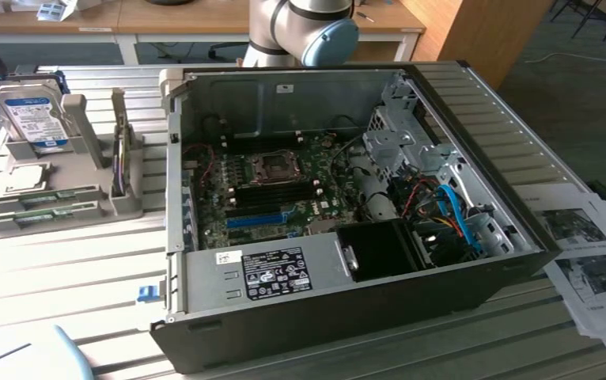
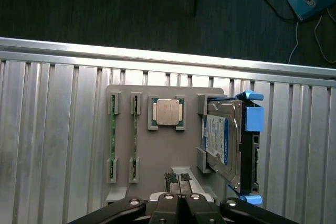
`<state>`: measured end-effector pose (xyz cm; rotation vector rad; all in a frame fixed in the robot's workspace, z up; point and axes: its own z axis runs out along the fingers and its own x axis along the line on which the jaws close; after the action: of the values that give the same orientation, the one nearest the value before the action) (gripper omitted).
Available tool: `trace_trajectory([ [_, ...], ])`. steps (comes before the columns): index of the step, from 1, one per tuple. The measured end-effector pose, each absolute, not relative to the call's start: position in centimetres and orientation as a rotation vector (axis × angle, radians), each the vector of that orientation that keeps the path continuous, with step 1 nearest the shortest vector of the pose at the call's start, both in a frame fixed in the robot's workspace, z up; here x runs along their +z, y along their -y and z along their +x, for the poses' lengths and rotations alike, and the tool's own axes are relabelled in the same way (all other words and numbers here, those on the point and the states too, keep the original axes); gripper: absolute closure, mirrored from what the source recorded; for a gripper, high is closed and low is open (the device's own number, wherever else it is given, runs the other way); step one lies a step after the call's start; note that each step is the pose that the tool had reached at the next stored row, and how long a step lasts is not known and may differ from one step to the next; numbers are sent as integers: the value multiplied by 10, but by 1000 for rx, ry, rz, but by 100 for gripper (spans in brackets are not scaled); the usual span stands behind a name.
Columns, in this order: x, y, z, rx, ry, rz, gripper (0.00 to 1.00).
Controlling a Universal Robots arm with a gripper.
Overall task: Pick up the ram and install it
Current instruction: 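Pick up the ram and move it above insertion slot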
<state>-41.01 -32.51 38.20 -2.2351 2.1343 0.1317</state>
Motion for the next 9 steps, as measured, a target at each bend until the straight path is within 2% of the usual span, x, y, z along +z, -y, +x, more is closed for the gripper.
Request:
trace_trajectory([
  [9,376,325,-410,131,-2135,-2235,91],
])
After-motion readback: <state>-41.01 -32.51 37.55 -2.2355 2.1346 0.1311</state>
